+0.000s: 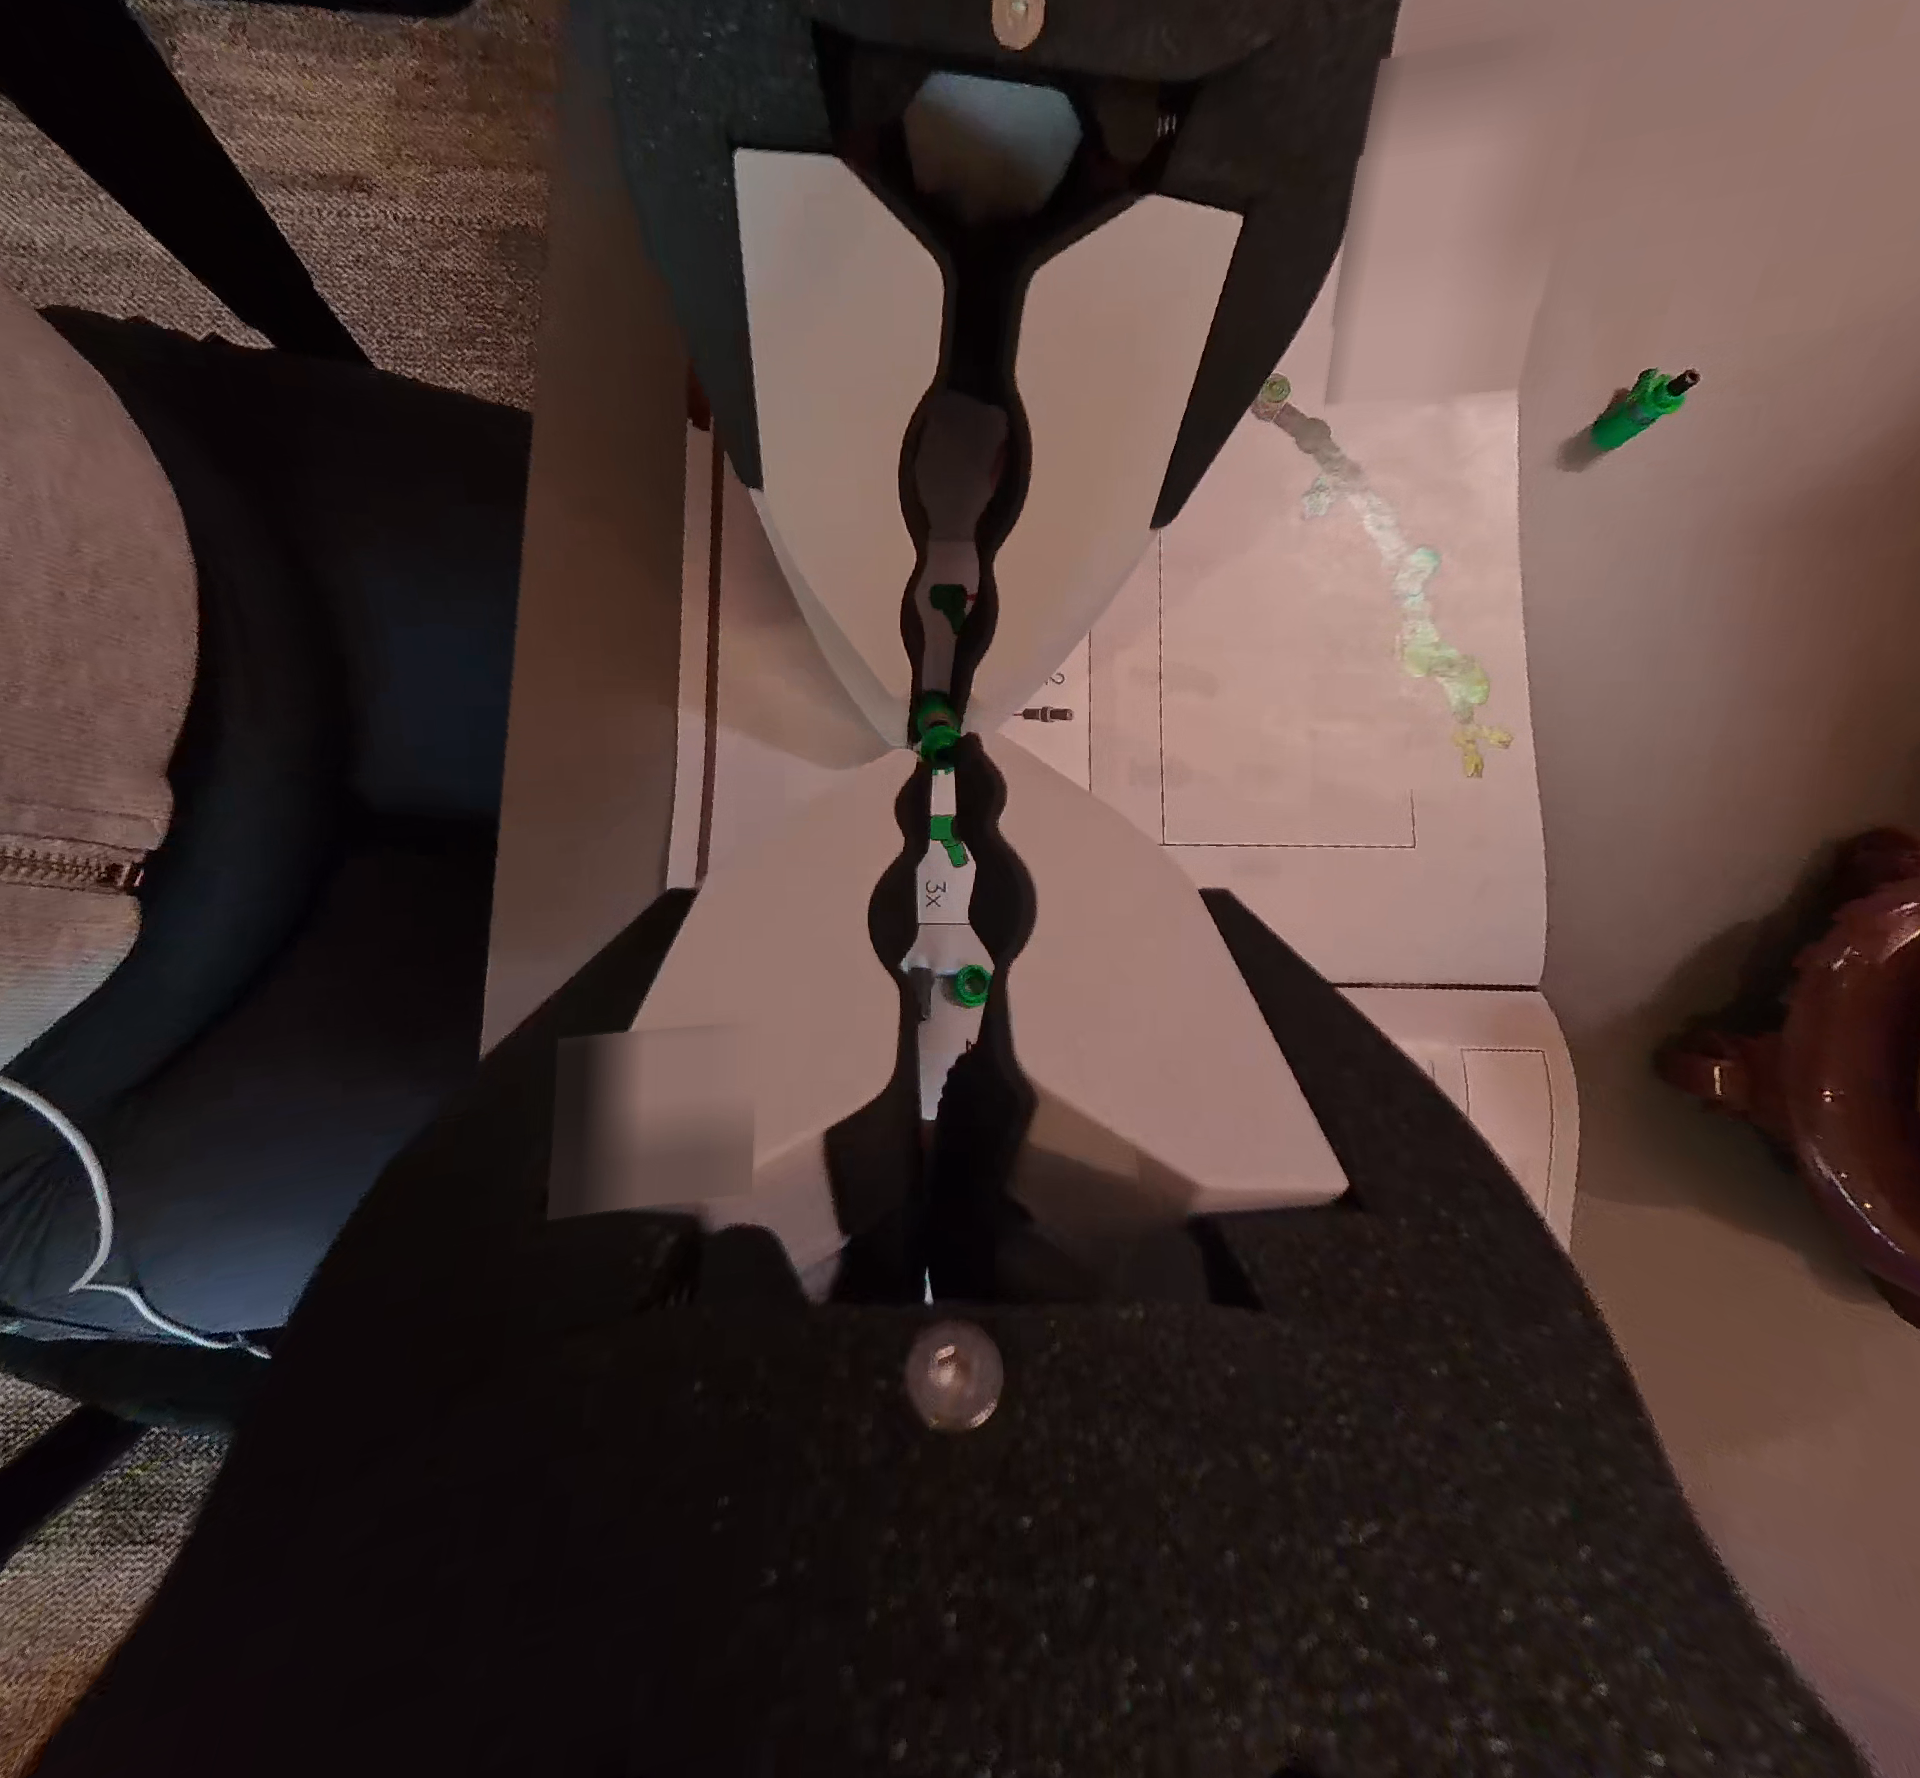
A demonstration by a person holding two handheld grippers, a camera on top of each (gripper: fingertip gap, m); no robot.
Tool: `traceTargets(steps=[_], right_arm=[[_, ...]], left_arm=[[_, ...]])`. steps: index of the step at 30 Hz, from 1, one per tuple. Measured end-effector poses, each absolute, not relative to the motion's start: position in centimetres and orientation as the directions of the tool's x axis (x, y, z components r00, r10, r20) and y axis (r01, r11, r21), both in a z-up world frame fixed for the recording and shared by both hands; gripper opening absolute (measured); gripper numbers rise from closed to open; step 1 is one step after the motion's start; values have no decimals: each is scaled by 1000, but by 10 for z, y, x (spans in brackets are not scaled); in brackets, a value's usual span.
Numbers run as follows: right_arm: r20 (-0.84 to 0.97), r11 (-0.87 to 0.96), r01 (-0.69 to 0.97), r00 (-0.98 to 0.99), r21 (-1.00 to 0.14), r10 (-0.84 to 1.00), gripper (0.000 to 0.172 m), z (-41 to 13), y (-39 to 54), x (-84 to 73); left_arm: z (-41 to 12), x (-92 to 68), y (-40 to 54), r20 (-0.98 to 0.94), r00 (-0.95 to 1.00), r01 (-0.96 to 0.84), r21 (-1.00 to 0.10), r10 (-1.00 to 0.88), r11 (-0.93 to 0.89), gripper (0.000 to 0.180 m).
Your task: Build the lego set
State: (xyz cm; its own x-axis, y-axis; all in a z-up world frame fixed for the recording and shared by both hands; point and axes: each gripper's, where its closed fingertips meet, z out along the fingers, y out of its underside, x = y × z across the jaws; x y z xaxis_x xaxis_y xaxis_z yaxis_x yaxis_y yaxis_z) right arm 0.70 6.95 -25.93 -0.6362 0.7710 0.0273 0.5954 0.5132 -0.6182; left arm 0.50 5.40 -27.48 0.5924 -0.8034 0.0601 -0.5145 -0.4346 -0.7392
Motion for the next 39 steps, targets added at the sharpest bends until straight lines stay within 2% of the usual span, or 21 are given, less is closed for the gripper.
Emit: traceTargets(steps=[8, 11, 21, 30, 39], right_arm=[[54, 558, 608, -648, -565, 760, 4, -261, 71, 7], [50, 544, 600, -643, -586, 764, 4, -258, 68, 4], [77, 630, 630, -677, -455, 732, 4, -260, 70, 6], [102, 689, 617, -713, -382, 694, 4, -259, 69, 5], [68, 690, 620, -724, -373, 687, 4, -260, 65, 6]], left_arm=[[-275, 5, 54, 58, 592, -516, -739, -804, -433, 6], [-275, 5, 54, 58, 591, -517, -739, -805, -433, 6], [-275, 5, 54, 60, 590, -516, -739, -805, -433, 6], [-275, 5, 53, 58, 589, -519, -737, -806, -433, 6], [-275, 9, 52, 68, 573, -521, -739, -816, -427, 6]])
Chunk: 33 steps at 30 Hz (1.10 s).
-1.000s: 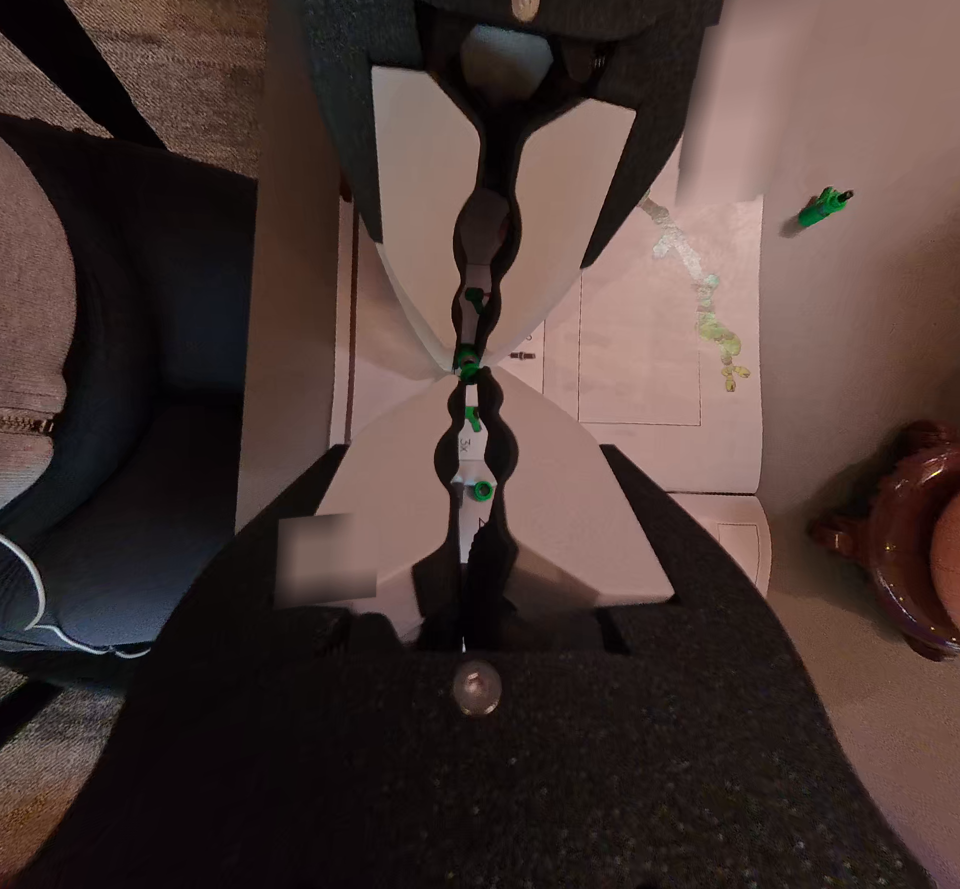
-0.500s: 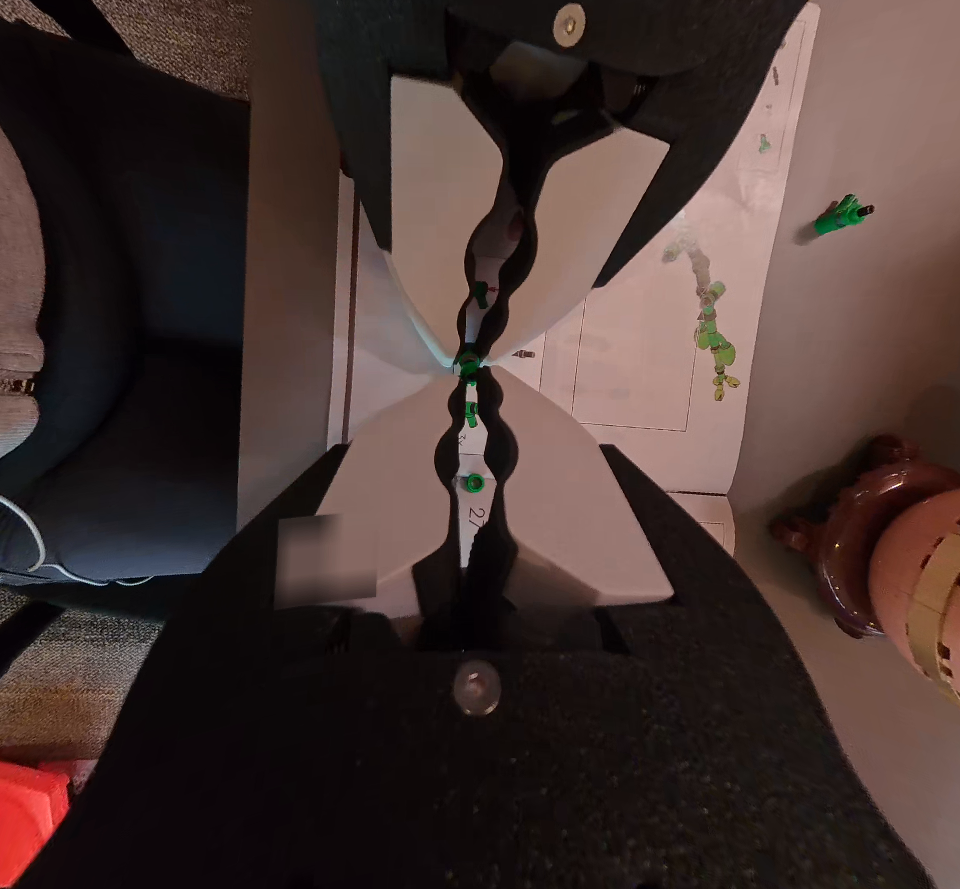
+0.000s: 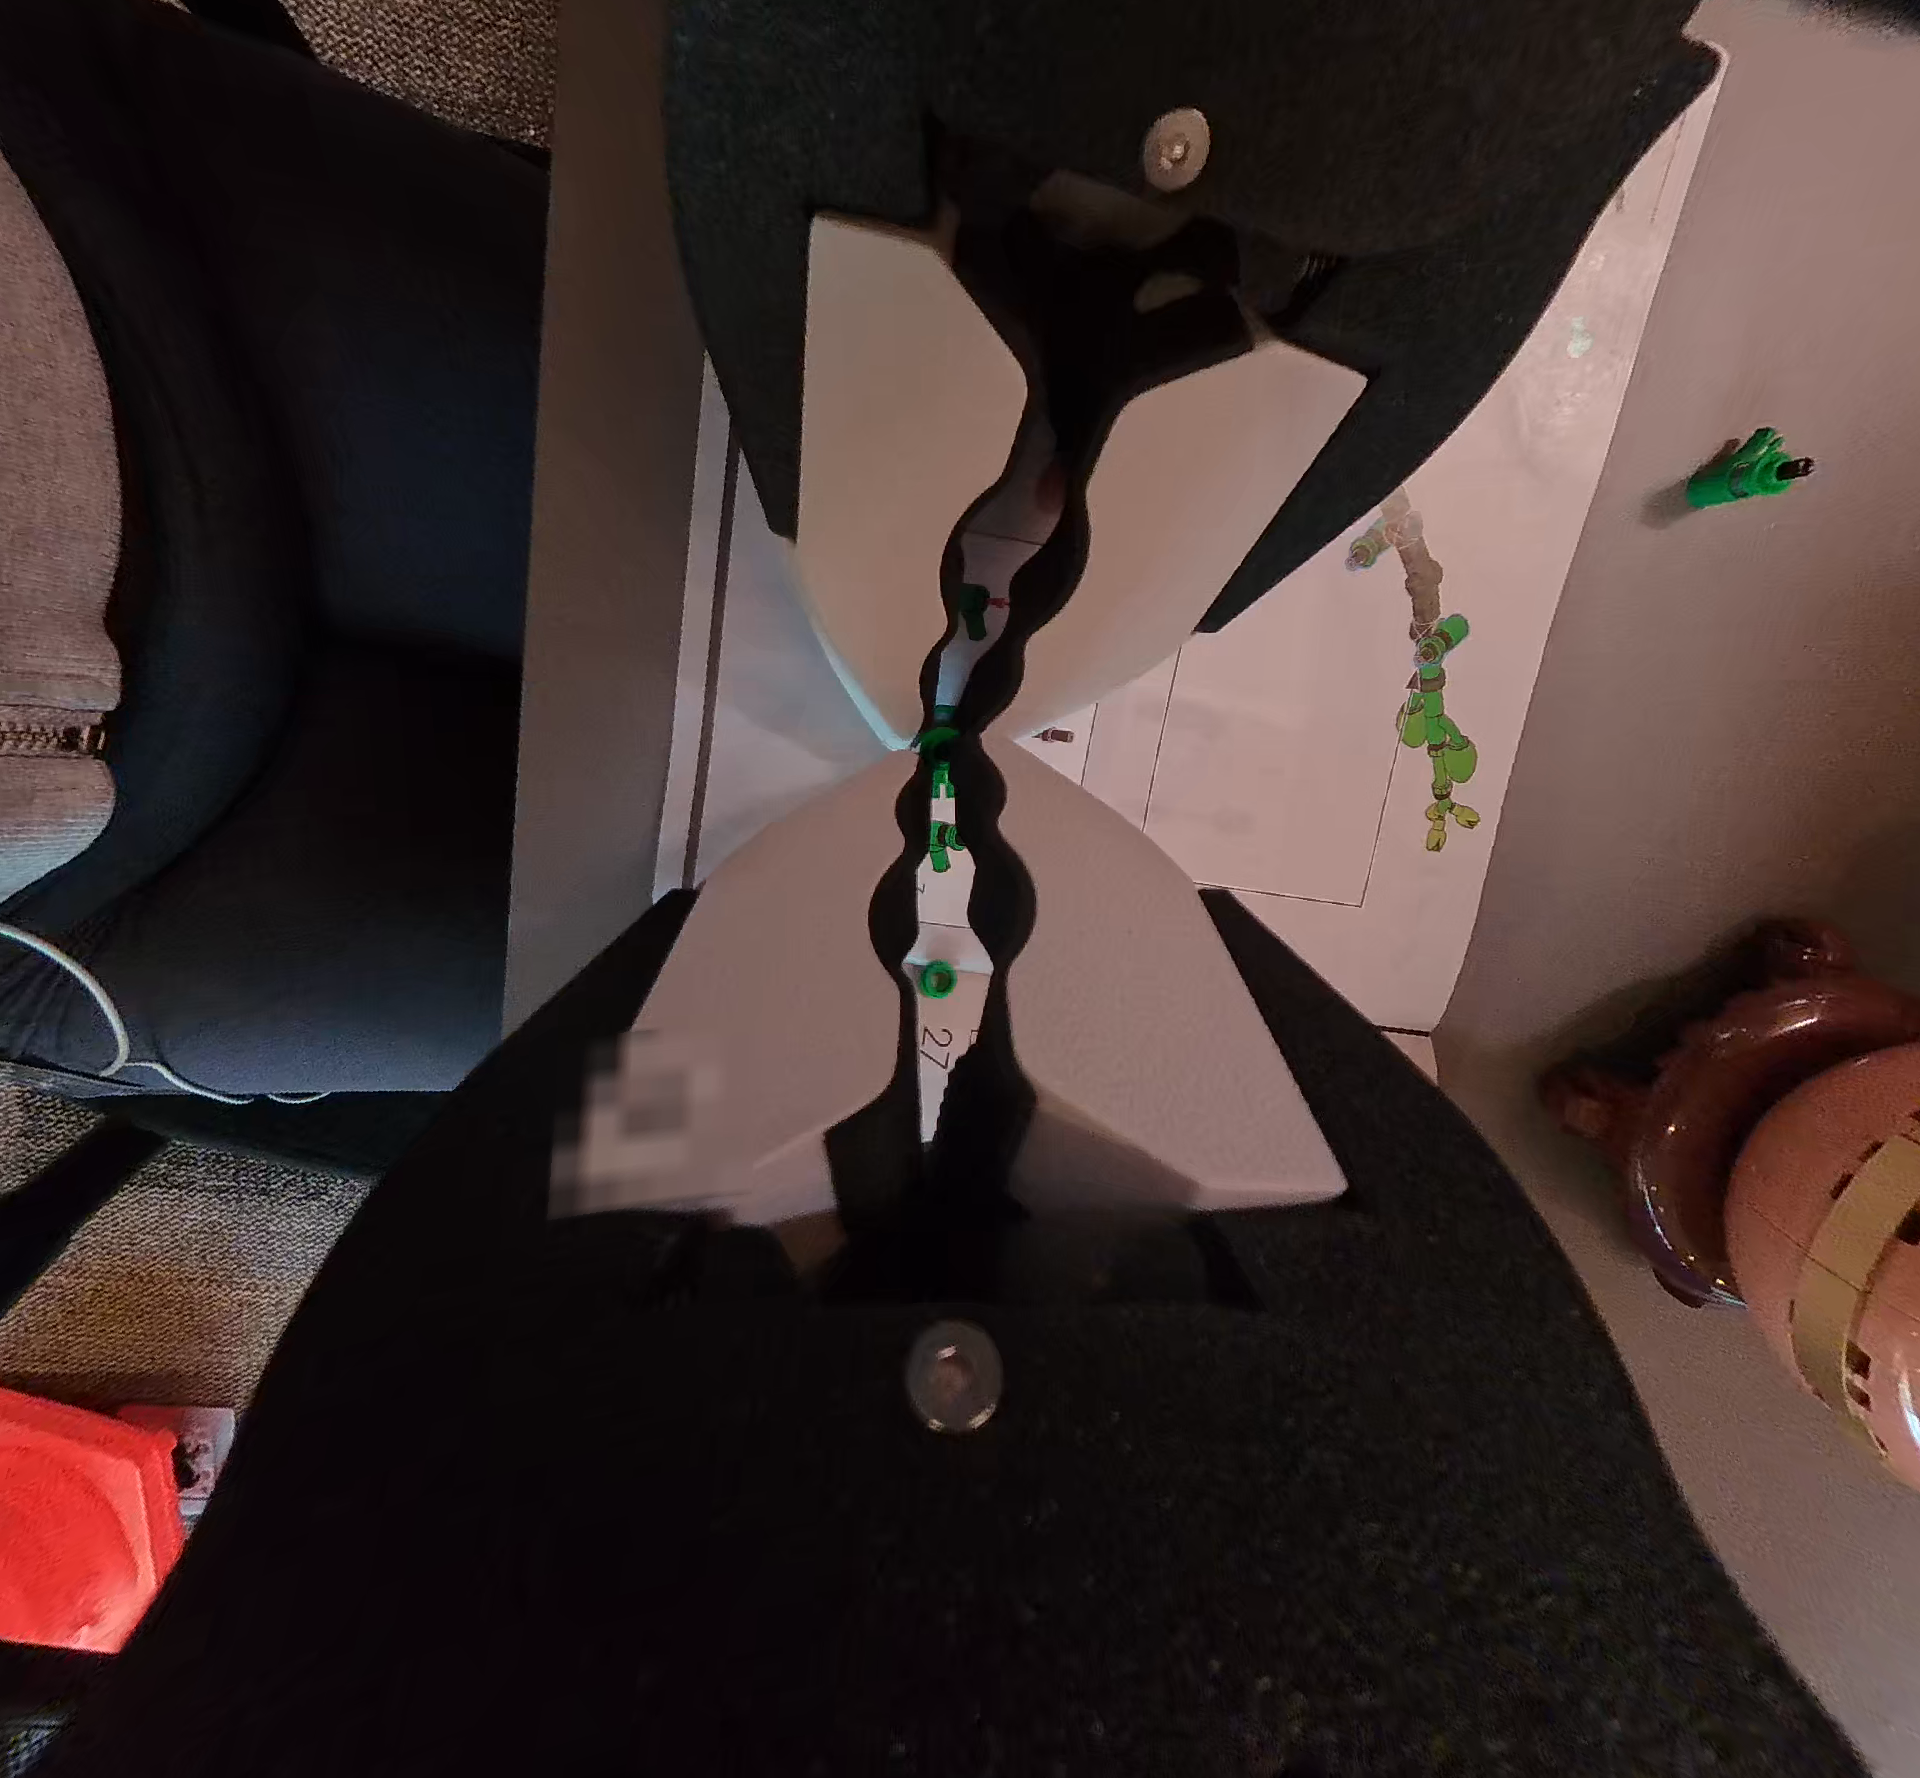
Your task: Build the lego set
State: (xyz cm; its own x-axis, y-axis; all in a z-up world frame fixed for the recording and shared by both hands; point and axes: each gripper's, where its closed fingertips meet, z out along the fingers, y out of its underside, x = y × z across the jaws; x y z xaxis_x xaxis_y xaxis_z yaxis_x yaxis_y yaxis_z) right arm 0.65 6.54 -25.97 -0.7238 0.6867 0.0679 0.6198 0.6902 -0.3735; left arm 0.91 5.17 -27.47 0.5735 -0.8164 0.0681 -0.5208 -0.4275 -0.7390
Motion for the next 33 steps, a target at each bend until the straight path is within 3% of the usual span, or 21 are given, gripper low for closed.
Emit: traceTargets(steps=[9, 11, 12, 14, 19, 22, 25, 27, 33], right_arm=[[126, 707, 601, -723, -372, 680, 4, -262, 64, 8], [104, 745, 608, -751, -276, 652, 2, -279, 68, 21], [126, 747, 600, -749, -285, 650, 1, -279, 68, 22], [180, 747, 584, -736, -319, 653, 1, -278, 68, 20], [114, 590, 637, -626, -496, 771, 6, -271, 74, 16], [29, 445, 649, -546, -617, 837, 19, -261, 72, 16], [-92, 264, 705, -423, -659, 902, 17, -263, 69, 24], [-100, 187, 693, -352, -696, 931, 5, -265, 68, 27], [-78, 145, 689, -281, -710, 956, 8, -275, 64, 24]], left_arm=[[-275, 9, 52, 72, 573, -519, -739, -816, -430, 6], [-275, 10, 53, 87, 573, -512, -739, -815, -439, 7], [-275, 11, 53, 84, 565, -517, -739, -821, -432, 7], [-274, 11, 52, 83, 566, -515, -741, -820, -431, 7], [-273, 12, 51, 101, 565, -508, -739, -819, -442, 6], [-275, 12, 52, 106, 565, -506, -739, -818, -445, 6], [-275, 11, 52, 96, 566, -510, -740, -819, -439, 7], [-275, 11, 52, 95, 566, -510, -740, -819, -438, 7], [-275, 11, 52, 80, 567, -516, -742, -820, -429, 7]])
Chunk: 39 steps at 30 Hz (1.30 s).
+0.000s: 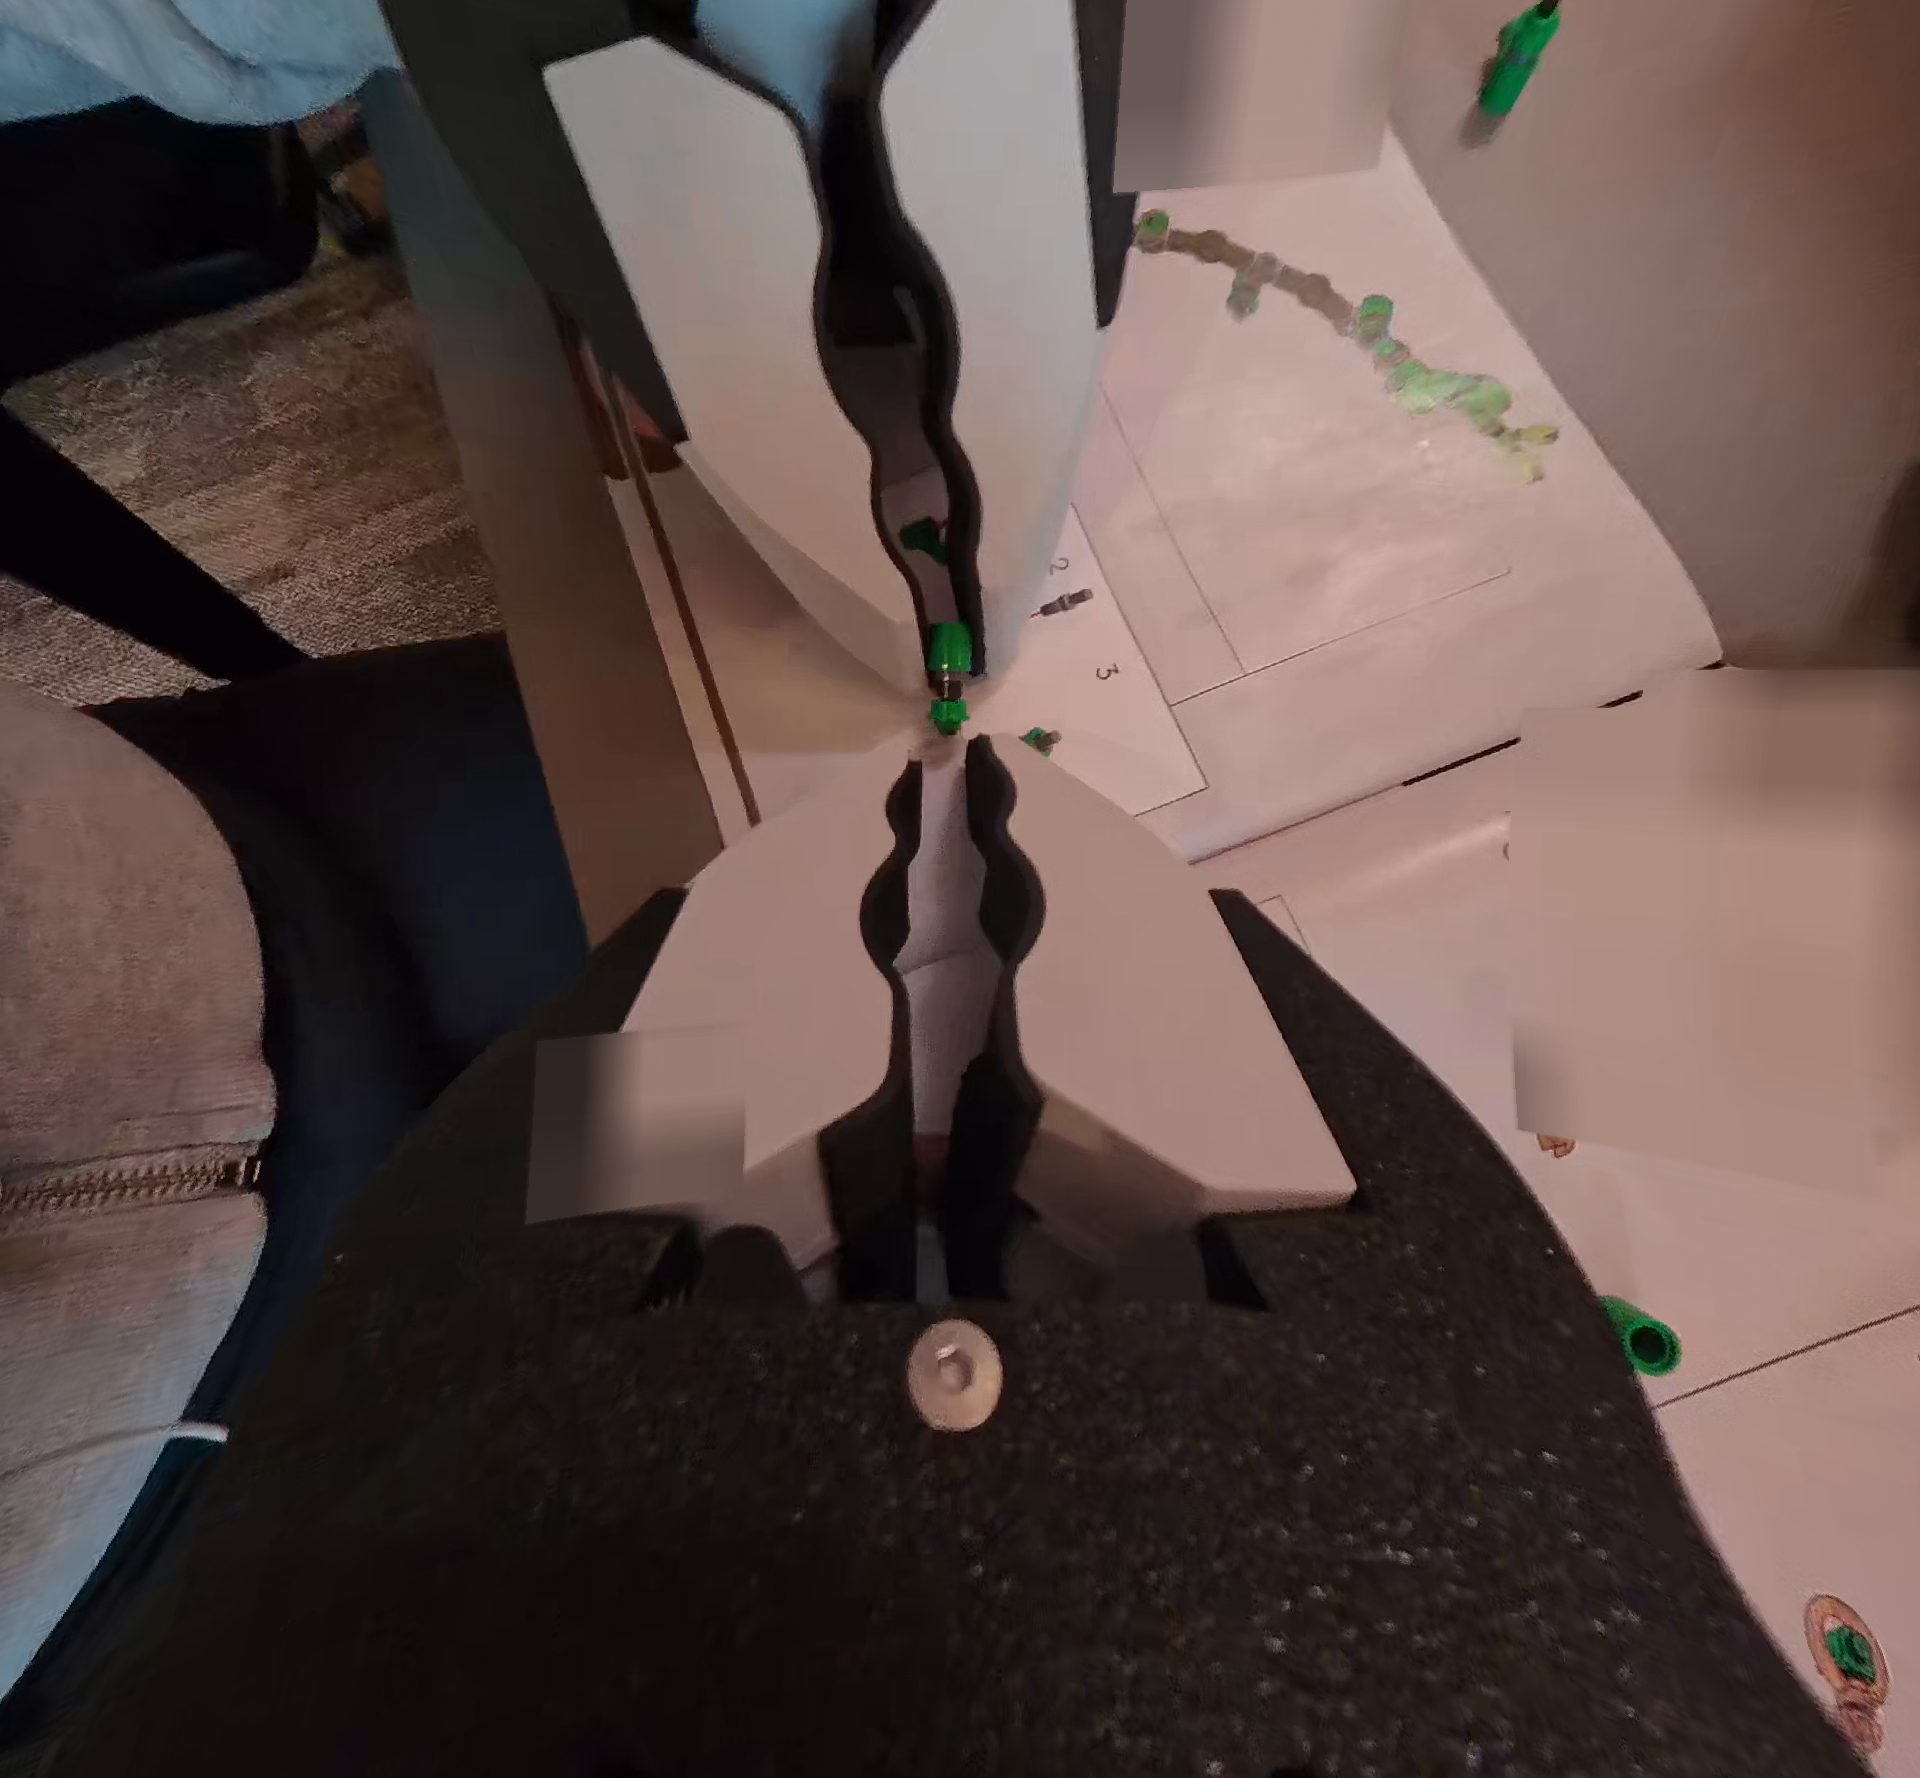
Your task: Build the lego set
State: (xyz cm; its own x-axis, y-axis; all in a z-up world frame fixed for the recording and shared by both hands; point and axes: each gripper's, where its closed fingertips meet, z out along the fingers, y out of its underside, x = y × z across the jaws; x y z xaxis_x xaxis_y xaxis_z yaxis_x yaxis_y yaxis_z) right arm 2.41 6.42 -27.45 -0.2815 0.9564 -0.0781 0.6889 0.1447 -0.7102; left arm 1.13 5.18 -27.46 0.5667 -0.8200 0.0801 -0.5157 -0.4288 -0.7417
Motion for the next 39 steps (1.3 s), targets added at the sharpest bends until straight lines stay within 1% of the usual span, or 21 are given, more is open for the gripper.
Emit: traceTargets(steps=[4, 8, 10, 14, 18, 23, 30, 31, 34, 39], right_arm=[[-97, 150, 711, -295, -687, 951, 3, -276, 63, 22], [-92, 156, 683, -312, -713, 946, 1, -275, 63, 21], [-59, 194, 661, -340, -725, 939, 0, -275, 62, 21], [-13, 262, 664, -379, -700, 925, 0, -275, 62, 21], [-70, 198, 677, -347, -709, 935, 0, -275, 62, 20], [-94, 150, 675, -310, -723, 946, 0, -274, 62, 20], [-97, 154, 680, -316, -716, 944, 1, -273, 62, 19], [-144, 119, 667, -326, -735, 934, 5, -269, 56, 18], [-198, 71, 666, -319, -742, 927, 6, -270, 57, 19], [-145, 107, 639, -329, -762, 933, 6, -270, 58, 19]], left_arm=[[-275, 12, 51, 49, 567, -528, -744, -822, -408, 7], [-274, 12, 51, 53, 565, -528, -744, -823, -410, 7], [-274, 12, 50, 52, 564, -529, -744, -824, -409, 6], [-274, 13, 50, 49, 563, -531, -744, -825, -406, 6], [-274, 12, 51, 34, 563, -537, -744, -826, -397, 6], [-274, 13, 50, 10, 570, -545, -744, -821, -387, 6], [-274, 13, 50, -3, 575, -547, -745, -818, -381, 6], [-274, 16, 49, 0, 565, -550, -745, -825, -377, 6], [-274, 14, 50, -11, 564, -554, -747, -826, -368, 6], [-273, 14, 50, 28, 572, -534, -746, -820, -398, 6]])
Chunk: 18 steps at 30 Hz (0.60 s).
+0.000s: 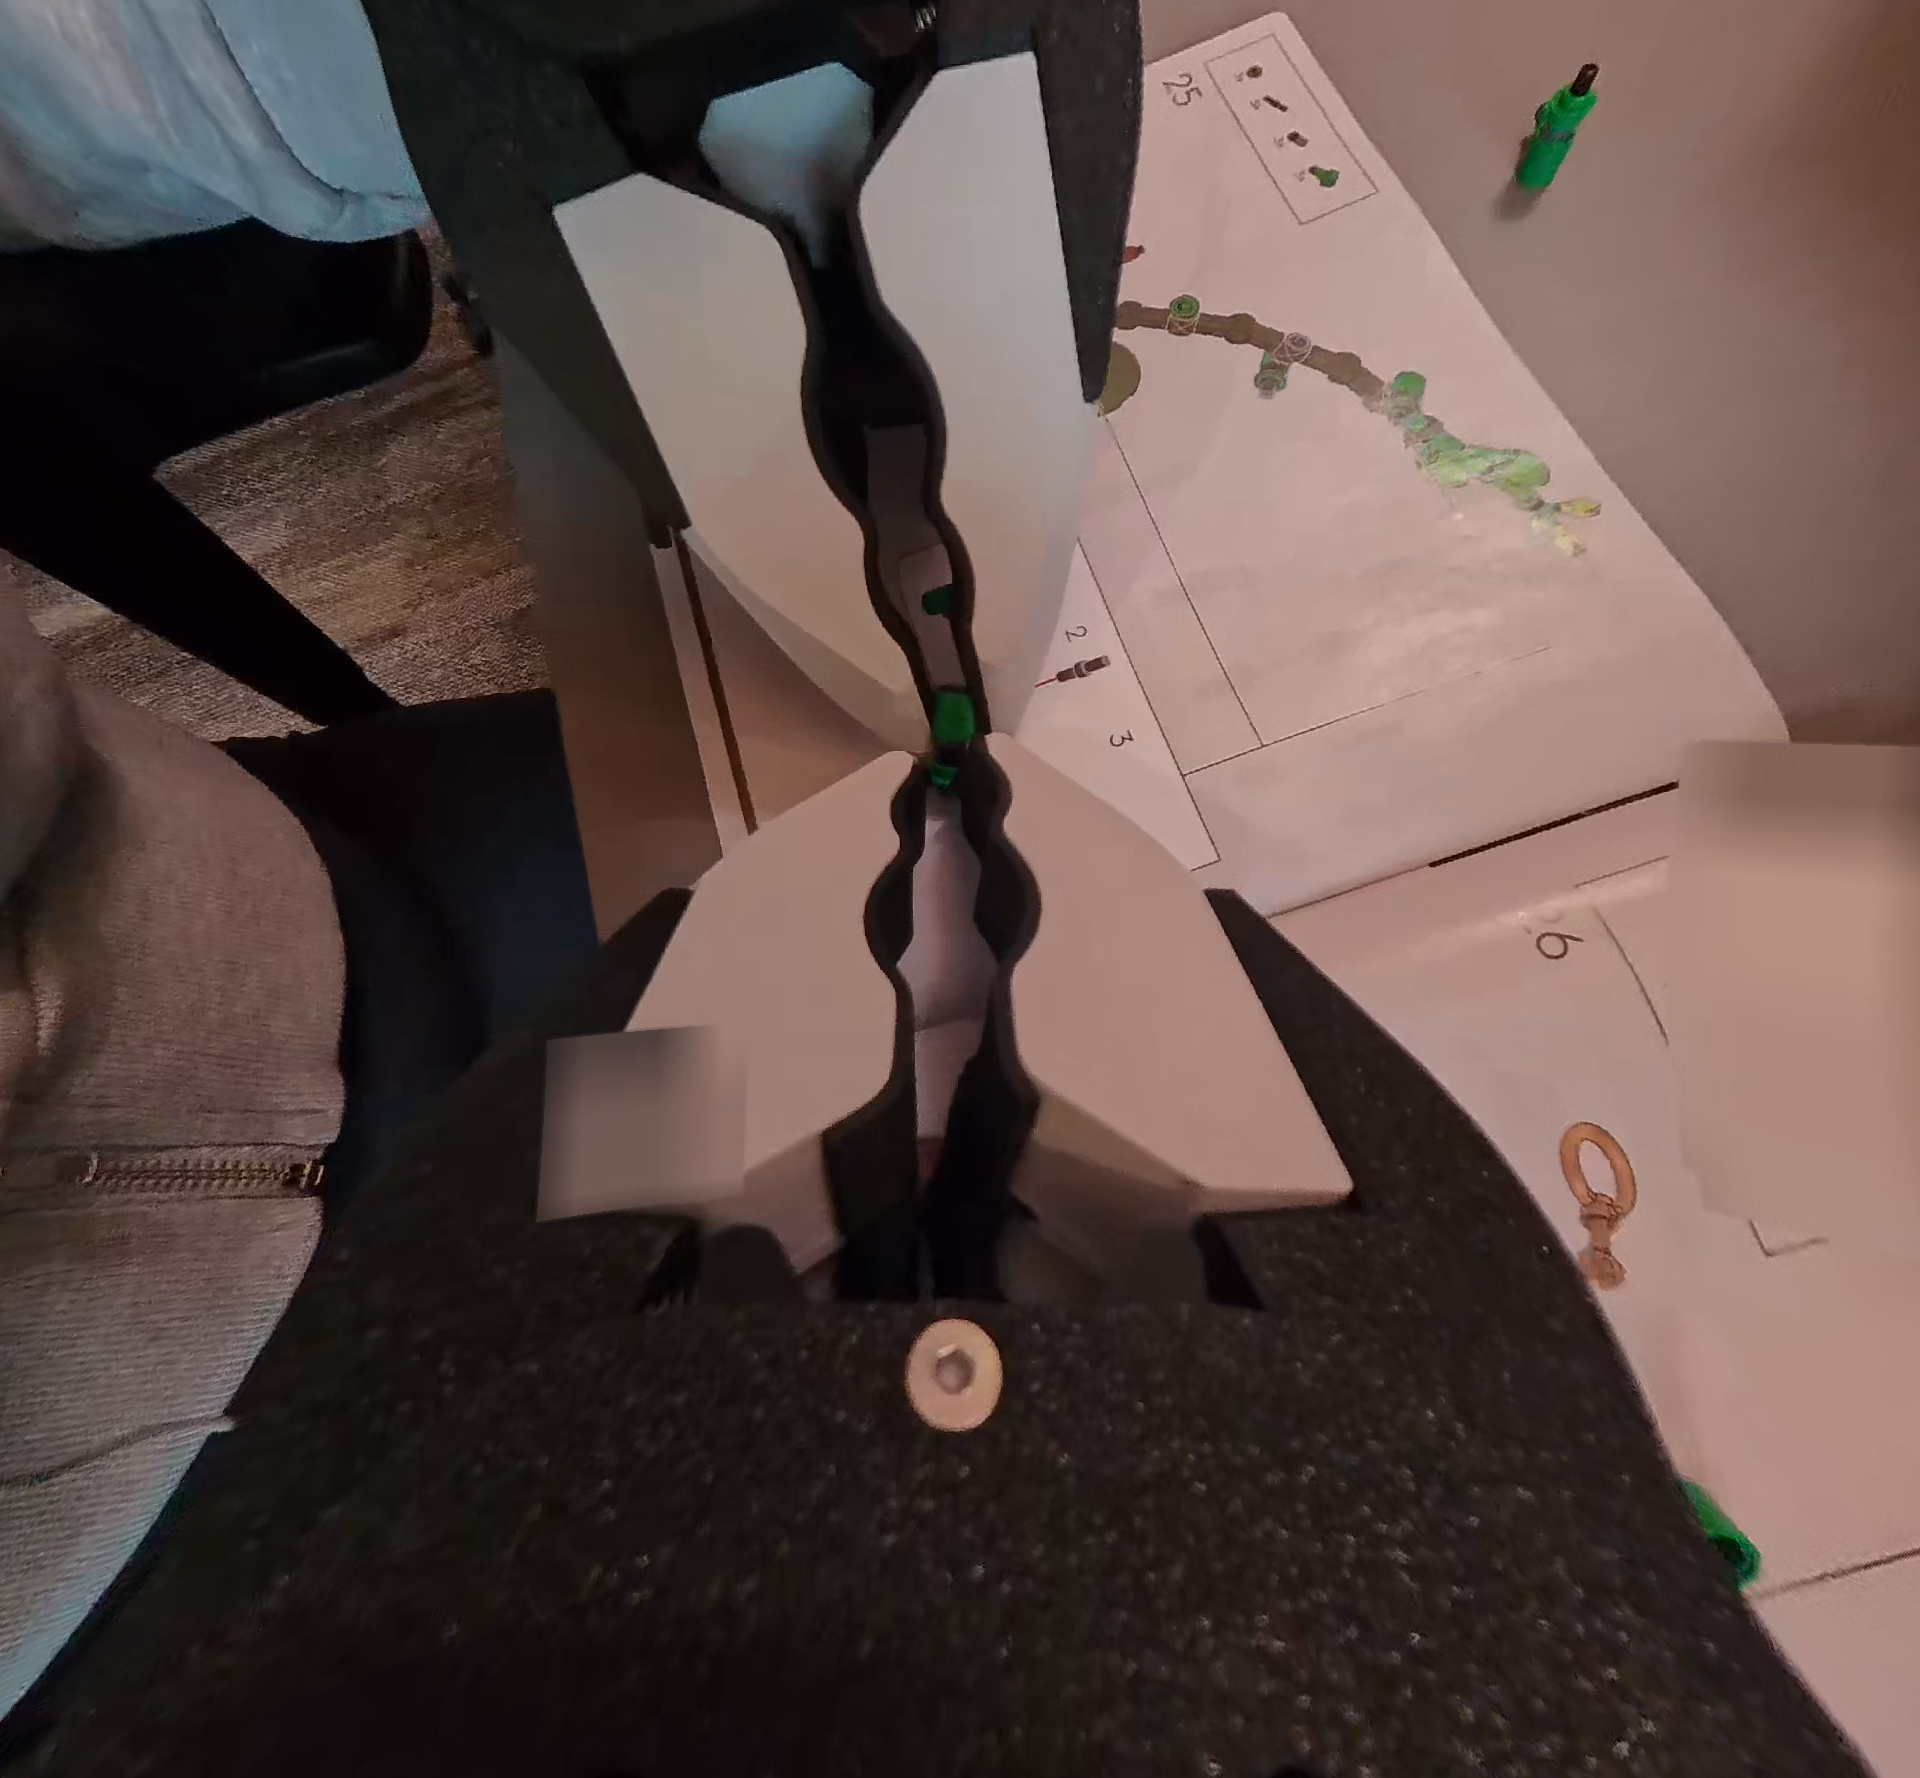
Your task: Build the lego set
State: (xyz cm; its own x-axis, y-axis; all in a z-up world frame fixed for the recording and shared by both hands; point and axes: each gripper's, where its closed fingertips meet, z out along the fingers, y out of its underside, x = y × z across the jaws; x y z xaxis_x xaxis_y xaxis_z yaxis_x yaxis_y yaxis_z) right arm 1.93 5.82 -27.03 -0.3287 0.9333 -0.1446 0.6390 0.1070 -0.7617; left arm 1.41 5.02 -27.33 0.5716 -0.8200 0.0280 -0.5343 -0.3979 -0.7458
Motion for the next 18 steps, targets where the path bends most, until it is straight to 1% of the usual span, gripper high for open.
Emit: traceTargets(steps=[3, 4, 6, 10, 13, 18], right_arm=[[-146, 72, 618, -296, -783, 944, 6, -263, 63, 23], [-155, 59, 606, -294, -793, 943, 3, -259, 62, 25], [-140, 74, 646, -274, -759, 952, 3, -264, 64, 29], [-145, 72, 672, -261, -737, 955, 3, -273, 63, 26], [-198, 38, 679, -267, -733, 943, 0, -274, 62, 27], [-174, 64, 665, -285, -744, 943, 1, -274, 63, 25]], left_arm=[[-274, 13, 52, 56, 583, -517, -744, -810, -423, 6], [-274, 13, 52, 64, 584, -513, -743, -810, -429, 6], [-274, 13, 52, 71, 583, -510, -743, -809, -433, 6], [-274, 14, 53, 74, 583, -510, -743, -809, -434, 6], [-274, 14, 52, 62, 582, -515, -743, -811, -426, 6], [-274, 15, 51, 53, 579, -521, -744, -814, -419, 6]])
